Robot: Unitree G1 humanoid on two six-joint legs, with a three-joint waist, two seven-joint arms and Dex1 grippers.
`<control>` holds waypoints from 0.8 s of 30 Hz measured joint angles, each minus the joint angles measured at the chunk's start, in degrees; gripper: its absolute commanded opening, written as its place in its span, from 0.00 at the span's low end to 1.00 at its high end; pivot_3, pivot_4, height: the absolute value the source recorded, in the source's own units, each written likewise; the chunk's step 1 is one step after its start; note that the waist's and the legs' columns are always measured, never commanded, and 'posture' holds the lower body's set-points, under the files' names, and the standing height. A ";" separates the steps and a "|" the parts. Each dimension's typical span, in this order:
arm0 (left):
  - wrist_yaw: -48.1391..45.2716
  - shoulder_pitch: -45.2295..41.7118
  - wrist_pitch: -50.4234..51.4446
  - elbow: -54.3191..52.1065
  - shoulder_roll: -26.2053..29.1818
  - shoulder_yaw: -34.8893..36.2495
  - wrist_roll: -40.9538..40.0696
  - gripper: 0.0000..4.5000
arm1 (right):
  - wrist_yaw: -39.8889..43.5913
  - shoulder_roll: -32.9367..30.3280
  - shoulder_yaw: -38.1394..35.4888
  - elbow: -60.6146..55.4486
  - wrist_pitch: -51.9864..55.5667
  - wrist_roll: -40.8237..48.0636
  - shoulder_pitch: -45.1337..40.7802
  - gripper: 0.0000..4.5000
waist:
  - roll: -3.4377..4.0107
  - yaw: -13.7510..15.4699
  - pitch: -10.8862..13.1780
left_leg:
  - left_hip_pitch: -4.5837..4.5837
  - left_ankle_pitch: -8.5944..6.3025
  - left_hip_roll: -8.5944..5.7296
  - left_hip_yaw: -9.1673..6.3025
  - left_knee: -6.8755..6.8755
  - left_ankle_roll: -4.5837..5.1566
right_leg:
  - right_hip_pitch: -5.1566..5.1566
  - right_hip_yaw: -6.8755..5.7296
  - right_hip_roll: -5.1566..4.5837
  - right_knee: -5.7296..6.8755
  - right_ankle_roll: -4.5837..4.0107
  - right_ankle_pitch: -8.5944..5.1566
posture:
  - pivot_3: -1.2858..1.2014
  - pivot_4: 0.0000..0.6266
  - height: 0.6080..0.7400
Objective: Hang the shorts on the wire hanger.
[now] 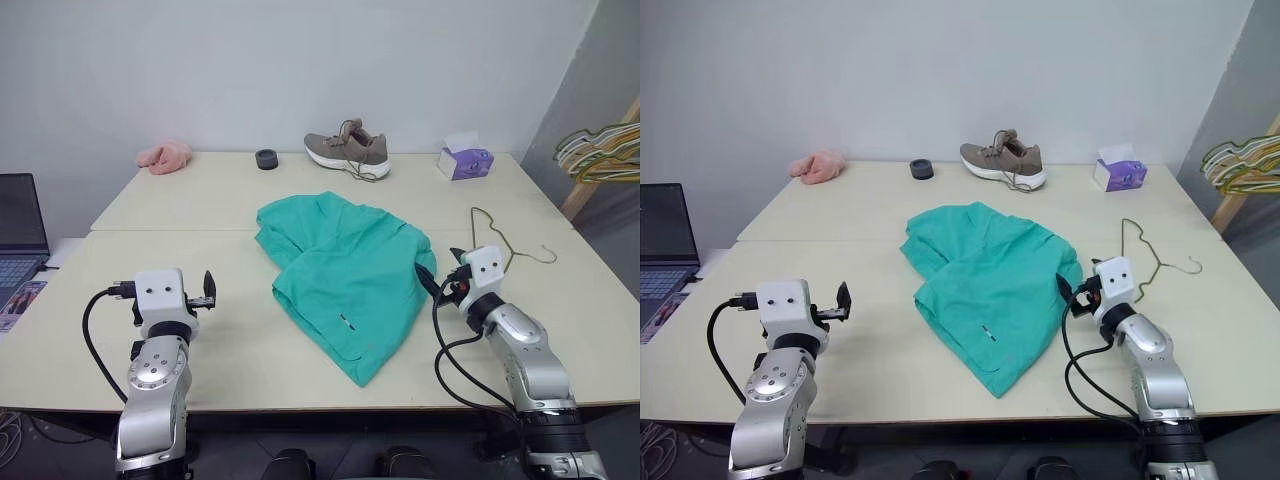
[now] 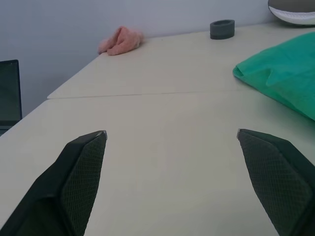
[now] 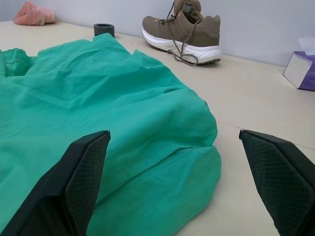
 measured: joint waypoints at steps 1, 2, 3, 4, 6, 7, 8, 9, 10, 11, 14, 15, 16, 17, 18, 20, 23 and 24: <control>-0.02 0.00 -0.14 0.00 -0.01 0.00 -0.01 1.00 | 0.00 0.00 0.00 0.11 -0.02 -0.10 -0.04 1.00 | 0.00 0.01 0.00 | 0.00 0.00 0.00 0.00 0.00 0.00 | 0.00 0.00 0.00 0.00 0.00 0.00 | 0.55 0.00 1.00; -0.02 0.00 -0.44 0.00 -0.01 0.00 -0.02 1.00 | 0.02 0.04 0.02 0.20 -0.03 -0.23 -0.04 1.00 | 0.00 0.04 0.00 | 0.00 0.00 0.00 0.00 0.00 0.00 | 0.00 0.00 0.00 0.00 0.00 0.00 | 0.55 0.00 1.00; -0.03 0.01 -0.74 0.00 -0.02 0.00 -0.02 1.00 | 0.03 0.08 0.04 0.22 -0.03 -0.26 -0.04 1.00 | 0.00 0.05 0.00 | 0.00 0.00 0.00 0.00 0.00 0.00 | 0.00 0.01 0.00 0.00 0.00 0.00 | 0.55 0.00 1.00; -0.04 0.01 -1.05 0.00 -0.01 0.00 -0.01 1.00 | 0.06 0.13 0.05 0.23 -0.04 -0.29 -0.04 1.00 | 0.00 0.06 0.00 | 0.00 0.00 0.00 0.00 0.00 0.00 | 0.00 0.01 0.00 0.00 0.00 0.00 | 0.55 0.00 1.00; -0.03 0.06 -1.18 0.00 -0.01 0.00 0.00 1.00 | 0.22 0.17 0.08 0.23 -0.08 -0.38 -0.04 1.00 | 0.00 0.07 0.00 | 0.00 0.00 0.00 0.00 0.00 0.00 | 0.00 0.00 0.00 0.00 0.00 0.00 | 0.55 0.00 1.00; -0.03 0.15 -1.18 0.00 -0.01 0.00 0.00 1.00 | 0.34 0.17 0.08 0.23 -0.08 -0.39 -0.04 1.00 | 0.00 0.08 0.00 | 0.00 0.00 0.00 0.00 0.00 0.00 | 0.00 0.01 0.00 0.00 0.00 0.00 | 0.55 0.00 1.00; -0.03 0.24 -1.19 0.00 -0.01 0.00 0.00 1.00 | 0.42 0.17 0.09 0.23 -0.08 -0.39 -0.04 1.00 | 0.00 0.09 0.00 | 0.00 0.00 0.00 0.01 0.00 0.00 | 0.00 0.00 0.00 0.00 0.00 0.00 | 0.55 0.00 1.00; -0.03 0.36 -1.18 0.00 -0.01 0.00 0.00 1.00 | 0.50 0.17 0.14 0.23 -0.09 -0.39 -0.04 1.00 | 0.00 0.09 0.00 | 0.00 0.00 0.00 0.01 0.00 0.00 | 0.00 0.00 0.00 0.00 0.00 0.00 | 0.55 0.00 1.00; -0.04 0.55 -1.18 0.00 -0.01 0.00 0.00 1.00 | 0.54 0.17 0.20 0.23 -0.09 -0.39 -0.04 1.00 | 0.00 0.10 0.00 | 0.00 0.00 0.00 0.00 0.00 0.00 | 0.00 0.00 0.00 0.00 0.00 0.00 | 0.55 0.00 1.00; -0.05 0.71 -1.18 0.00 -0.01 0.00 -0.01 1.00 | 0.58 0.17 0.27 0.23 -0.09 -0.39 -0.04 1.00 | 0.00 0.11 0.00 | 0.00 0.00 0.00 0.00 0.00 0.00 | 0.00 0.01 0.00 0.00 0.00 0.00 | 0.55 0.00 1.00; -0.12 1.23 -1.18 -0.18 -0.01 0.00 -0.05 1.00 | 0.84 0.17 0.53 0.24 -0.10 -0.39 -0.04 1.00 | 0.00 0.20 0.00 | 0.00 0.00 0.00 0.00 0.00 0.00 | 0.00 0.00 0.00 0.00 0.00 0.00 | 0.55 0.00 1.00; -0.17 1.42 -1.18 -0.32 -0.01 0.01 -0.10 1.00 | 0.99 0.17 0.53 0.25 -0.12 -0.38 -0.04 1.00 | 0.00 0.24 0.00 | 0.00 0.00 0.00 0.00 0.00 0.00 | 0.00 0.01 0.00 0.00 0.00 0.00 | 0.55 0.00 1.00; -0.26 1.50 -1.18 -0.44 -0.01 0.01 -0.23 1.00 | 1.13 0.17 0.53 0.31 -0.15 -0.38 -0.04 1.00 | 0.00 0.29 0.00 | 0.00 0.00 0.00 0.00 0.00 0.00 | 0.00 0.01 0.00 0.00 0.00 0.00 | 0.55 0.00 1.00; -0.46 1.57 -1.18 -0.59 -0.01 0.04 -0.41 1.00 | 1.32 0.17 0.53 0.42 -0.16 -0.37 -0.05 1.00 | 0.00 0.34 0.00 | 0.00 0.00 0.00 0.00 0.00 0.00 | 0.00 0.01 0.00 0.00 0.00 0.00 | 0.55 0.00 1.00; -0.69 1.66 -1.18 -0.76 -0.01 0.06 -0.55 1.00 | 1.49 0.17 0.53 0.46 -0.16 -0.37 -0.05 1.00 | 0.00 0.38 0.00 | 0.00 0.00 0.00 0.01 0.00 0.00 | 0.00 0.01 0.00 0.00 0.00 0.00 | 0.55 0.00 1.00; -1.11 1.79 -1.18 -1.17 -0.01 0.08 -0.84 1.00 | 1.63 0.17 0.53 0.47 -0.17 -0.36 -0.05 1.00 | 0.00 0.43 0.00 | 0.00 0.00 0.00 0.00 0.00 0.00 | -0.01 0.00 0.00 0.00 0.00 0.00 | 0.55 0.00 1.00; -1.18 1.85 -1.17 -1.78 -0.01 0.10 -1.08 1.00 | 1.69 0.18 0.53 0.46 -0.17 -0.36 -0.05 1.00 | 0.00 0.53 0.00 | 0.00 0.00 0.00 0.01 0.00 0.00 | -0.01 0.01 0.00 0.00 0.00 0.00 | 0.55 0.00 1.00; -1.22 1.86 -1.16 -1.78 -0.01 0.10 -1.17 1.00 | 1.71 0.18 0.53 0.46 -0.17 -0.36 -0.04 1.00 | 0.00 0.57 0.00 | 0.00 0.00 0.00 0.01 0.00 0.00 | -0.01 0.01 0.00 0.00 0.00 0.00 | 0.55 0.00 1.00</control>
